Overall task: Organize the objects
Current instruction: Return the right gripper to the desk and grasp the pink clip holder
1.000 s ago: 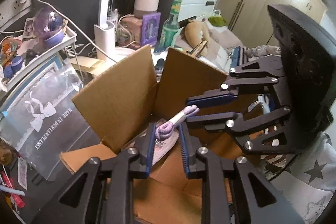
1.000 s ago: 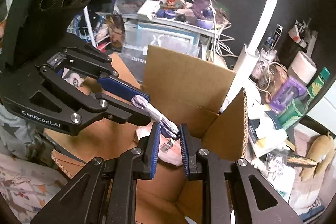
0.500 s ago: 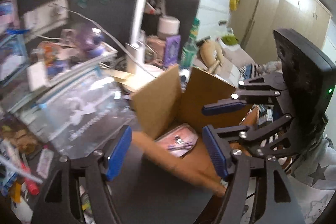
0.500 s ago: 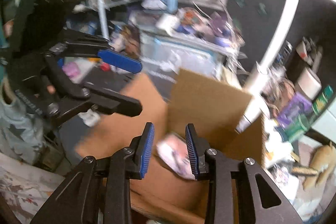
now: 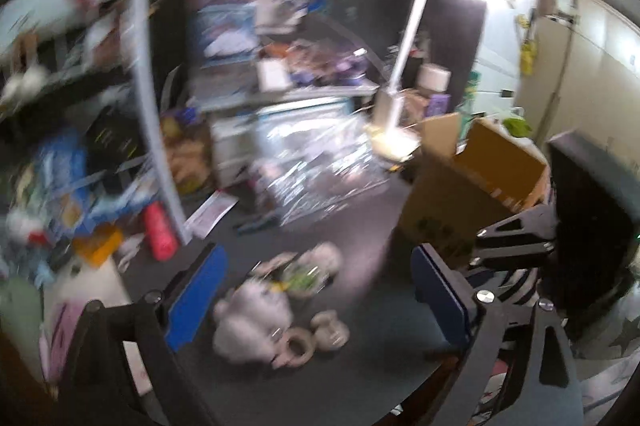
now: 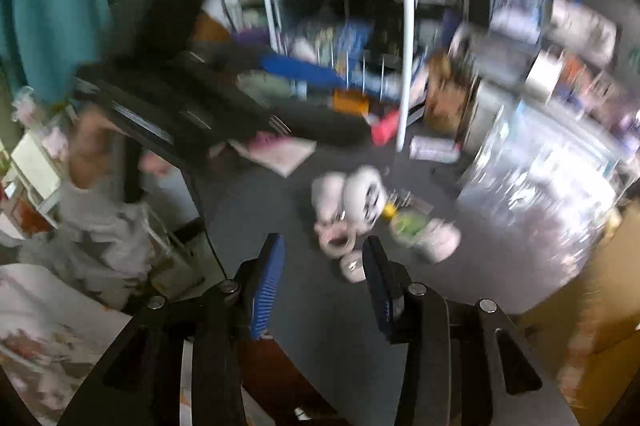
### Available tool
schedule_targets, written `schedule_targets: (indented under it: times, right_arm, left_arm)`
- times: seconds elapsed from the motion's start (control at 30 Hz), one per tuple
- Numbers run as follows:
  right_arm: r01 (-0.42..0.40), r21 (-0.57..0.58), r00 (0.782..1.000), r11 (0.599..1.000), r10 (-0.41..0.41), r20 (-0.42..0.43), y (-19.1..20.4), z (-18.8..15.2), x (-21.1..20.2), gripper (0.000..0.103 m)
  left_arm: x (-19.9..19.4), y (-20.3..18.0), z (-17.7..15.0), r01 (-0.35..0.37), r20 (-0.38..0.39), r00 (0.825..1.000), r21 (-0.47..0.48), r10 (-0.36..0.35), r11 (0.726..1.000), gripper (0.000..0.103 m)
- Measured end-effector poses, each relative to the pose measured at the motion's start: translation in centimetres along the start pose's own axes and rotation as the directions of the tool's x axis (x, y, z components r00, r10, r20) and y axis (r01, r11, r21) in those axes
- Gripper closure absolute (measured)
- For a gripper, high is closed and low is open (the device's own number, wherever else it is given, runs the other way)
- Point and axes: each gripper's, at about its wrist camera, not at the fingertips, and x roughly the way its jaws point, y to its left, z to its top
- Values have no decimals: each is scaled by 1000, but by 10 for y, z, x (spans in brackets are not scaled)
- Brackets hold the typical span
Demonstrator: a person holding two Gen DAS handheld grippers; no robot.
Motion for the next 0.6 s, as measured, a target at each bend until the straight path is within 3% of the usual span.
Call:
schedule_targets:
  times: [0.1, 0.2, 0.4, 0.47, 0.6]
  right_arm:
    - [69, 32, 996, 997, -68, -50, -9, -14, 48, 50]
    - [122, 17, 990, 992, -120, -78, -16, -25, 80, 49]
    - [146, 25, 985, 989, -143, -101, -31, -32, 111, 50]
    - [149, 13, 985, 989, -147, -95, -30, -34, 111, 52]
    - [150, -2, 985, 989, -149, -91, -29, -33, 115, 76]
  left_arm:
    - [5, 20, -24, -57, -22, 998, -49, 56, 997, 5]
    - [11, 32, -43, -48, -53, 998, -93, 43, 994, 5]
    - [17, 41, -66, -32, -86, 996, -130, 21, 991, 5]
    - [18, 40, -68, -28, -92, 996, -134, 15, 991, 5]
    - [21, 39, -70, -18, -102, 995, -139, 4, 990, 5]
